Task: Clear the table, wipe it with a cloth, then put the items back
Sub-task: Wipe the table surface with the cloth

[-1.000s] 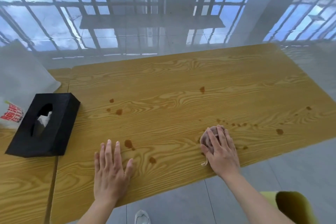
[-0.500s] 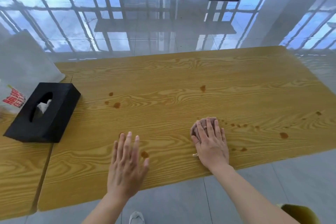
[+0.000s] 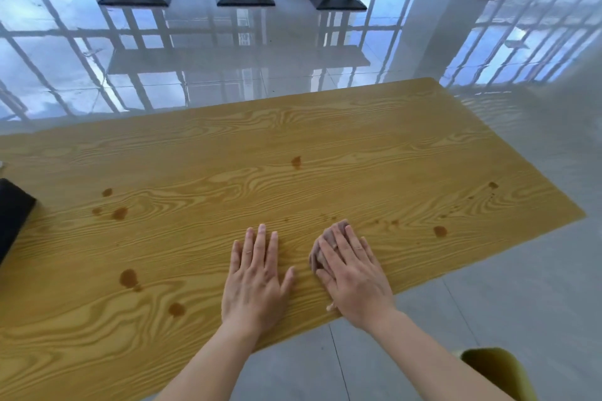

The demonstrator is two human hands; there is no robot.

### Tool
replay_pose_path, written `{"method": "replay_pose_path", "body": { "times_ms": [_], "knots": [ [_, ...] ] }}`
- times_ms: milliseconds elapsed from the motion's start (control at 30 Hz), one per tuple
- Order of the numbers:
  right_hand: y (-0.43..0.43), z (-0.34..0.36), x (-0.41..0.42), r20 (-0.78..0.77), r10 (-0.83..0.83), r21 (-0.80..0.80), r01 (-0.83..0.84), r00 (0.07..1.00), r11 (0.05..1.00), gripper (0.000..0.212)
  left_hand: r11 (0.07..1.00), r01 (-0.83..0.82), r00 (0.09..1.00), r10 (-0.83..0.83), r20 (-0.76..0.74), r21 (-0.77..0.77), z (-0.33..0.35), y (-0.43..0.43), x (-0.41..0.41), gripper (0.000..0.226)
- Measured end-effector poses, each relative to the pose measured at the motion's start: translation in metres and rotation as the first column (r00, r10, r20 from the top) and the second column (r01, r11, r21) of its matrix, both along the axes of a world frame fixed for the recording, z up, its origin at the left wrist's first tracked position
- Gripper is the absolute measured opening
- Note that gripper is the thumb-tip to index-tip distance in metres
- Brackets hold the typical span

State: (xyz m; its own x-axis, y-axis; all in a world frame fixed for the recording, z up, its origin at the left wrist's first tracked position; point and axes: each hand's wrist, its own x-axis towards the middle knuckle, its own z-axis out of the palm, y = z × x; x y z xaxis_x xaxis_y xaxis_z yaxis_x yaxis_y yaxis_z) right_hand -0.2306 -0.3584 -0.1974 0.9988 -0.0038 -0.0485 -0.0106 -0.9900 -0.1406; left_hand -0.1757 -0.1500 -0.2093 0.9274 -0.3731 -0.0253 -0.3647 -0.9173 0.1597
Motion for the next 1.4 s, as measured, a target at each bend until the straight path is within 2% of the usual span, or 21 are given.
{"method": "replay_pose_path", "body": {
  "times_ms": [33, 100, 167, 233, 267, 333, 433, 500, 567, 633, 700, 733, 800, 867, 900, 967, 1033, 1067, 1200, 1267, 1400],
  "knots": [
    [-0.010, 0.001, -0.006, 0.000, 0.065, -0.014, -0.065, 0.998, 0.998, 0.066, 1.000, -0.007, 1.000, 0.007, 0.001, -0.006, 0.000, 0.000, 0.000, 0.080],
    [-0.041, 0.003, -0.010, -0.009, 0.045, -0.029, -0.046, 0.999, 0.999, 0.071, 1.000, -0.016, 1.000, 0.017, 0.010, -0.021, 0.002, -0.001, 0.001, 0.081],
    [-0.069, 0.007, -0.005, -0.047, -0.136, -0.040, 0.134, 0.990, 0.990, 0.076, 1.000, -0.012, 1.000, 0.012, -0.005, -0.022, 0.003, -0.001, 0.000, 0.081],
    [-0.075, 0.011, 0.013, -0.116, -0.356, -0.021, 0.356, 0.927, 0.934, 0.072, 0.999, -0.022, 1.000, 0.022, 0.011, -0.025, 0.002, 0.000, 0.001, 0.081],
    [-0.068, 0.014, 0.024, -0.131, -0.410, -0.005, 0.413, 0.903, 0.911, 0.069, 0.999, -0.023, 1.000, 0.024, 0.015, -0.023, 0.002, 0.000, 0.001, 0.081],
    [-0.041, 0.018, 0.041, -0.118, -0.355, 0.019, 0.359, 0.928, 0.933, 0.064, 1.000, -0.017, 1.000, 0.017, 0.006, -0.014, 0.000, 0.000, 0.001, 0.082],
    [-0.008, 0.018, 0.031, -0.089, -0.032, 0.024, 0.034, 0.996, 0.999, 0.063, 1.000, -0.016, 1.000, 0.017, 0.014, -0.021, 0.002, 0.001, 0.002, 0.085],
    [-0.028, 0.018, 0.016, -0.085, 0.064, 0.007, -0.063, 0.994, 0.998, 0.065, 1.000, -0.013, 1.000, 0.013, 0.015, -0.023, 0.002, 0.002, 0.002, 0.088],
    [-0.067, 0.017, 0.014, -0.107, -0.064, -0.025, 0.062, 0.992, 0.998, 0.068, 1.000, -0.015, 1.000, 0.015, 0.014, -0.025, 0.001, 0.002, 0.002, 0.090],
    [-0.095, 0.022, 0.027, -0.168, -0.307, -0.027, 0.307, 0.937, 0.951, 0.069, 1.000, -0.022, 1.000, 0.022, 0.017, -0.015, -0.001, 0.001, 0.002, 0.088],
    [-0.093, 0.023, 0.048, -0.175, -0.425, -0.008, 0.431, 0.888, 0.902, 0.067, 1.000, -0.020, 1.000, 0.021, 0.023, -0.009, -0.002, 0.001, 0.002, 0.088],
    [-0.082, 0.023, 0.054, -0.160, -0.406, -0.004, 0.411, 0.900, 0.912, 0.065, 1.000, -0.015, 1.000, 0.015, 0.026, -0.005, -0.003, 0.002, 0.001, 0.088],
    [-0.059, 0.019, 0.049, -0.125, -0.254, 0.012, 0.258, 0.959, 0.966, 0.063, 1.000, -0.008, 0.999, 0.008, 0.032, -0.012, -0.001, 0.000, 0.000, 0.090],
    [-0.065, 0.016, 0.030, -0.092, -0.111, 0.009, 0.112, 0.990, 0.994, 0.064, 0.999, 0.020, 0.998, -0.017, 0.063, -0.048, 0.007, -0.015, 0.000, 0.086],
    [-0.079, 0.014, 0.023, -0.078, -0.103, 0.012, 0.105, 0.992, 0.994, 0.066, 0.996, 0.054, 0.996, -0.049, 0.073, -0.068, 0.011, -0.029, -0.001, 0.082],
    [-0.113, 0.011, 0.017, -0.075, -0.241, 0.001, 0.242, 0.967, 0.970, 0.066, 0.983, 0.138, 0.989, -0.130, 0.075, -0.117, 0.018, -0.066, 0.000, 0.076],
    [-0.132, 0.011, 0.021, -0.099, -0.419, 0.021, 0.423, 0.902, 0.906, 0.062, 0.964, 0.207, 0.977, -0.197, 0.077, -0.167, 0.023, -0.109, 0.003, 0.072],
    [-0.133, 0.009, 0.025, -0.087, -0.445, 0.032, 0.449, 0.891, 0.893, 0.061, 0.957, 0.231, 0.972, -0.221, 0.073, -0.175, 0.023, -0.128, 0.005, 0.071],
    [-0.138, 0.004, 0.004, 0.001, -0.193, 0.040, 0.193, 0.981, 0.980, 0.063, 0.961, 0.244, 0.969, -0.247, -0.010, -0.129, 0.016, -0.175, 0.015, 0.067],
    [-0.167, 0.001, -0.014, 0.007, -0.171, 0.034, 0.171, 0.985, 0.985, 0.067, 0.964, 0.246, 0.969, -0.248, -0.011, -0.100, 0.013, -0.180, 0.017, 0.068],
    [-0.194, 0.002, -0.003, -0.025, -0.512, 0.054, 0.513, 0.858, 0.857, 0.060, 0.967, 0.236, 0.971, -0.237, -0.006, -0.099, 0.012, -0.183, 0.016, 0.072]
  ]
}}
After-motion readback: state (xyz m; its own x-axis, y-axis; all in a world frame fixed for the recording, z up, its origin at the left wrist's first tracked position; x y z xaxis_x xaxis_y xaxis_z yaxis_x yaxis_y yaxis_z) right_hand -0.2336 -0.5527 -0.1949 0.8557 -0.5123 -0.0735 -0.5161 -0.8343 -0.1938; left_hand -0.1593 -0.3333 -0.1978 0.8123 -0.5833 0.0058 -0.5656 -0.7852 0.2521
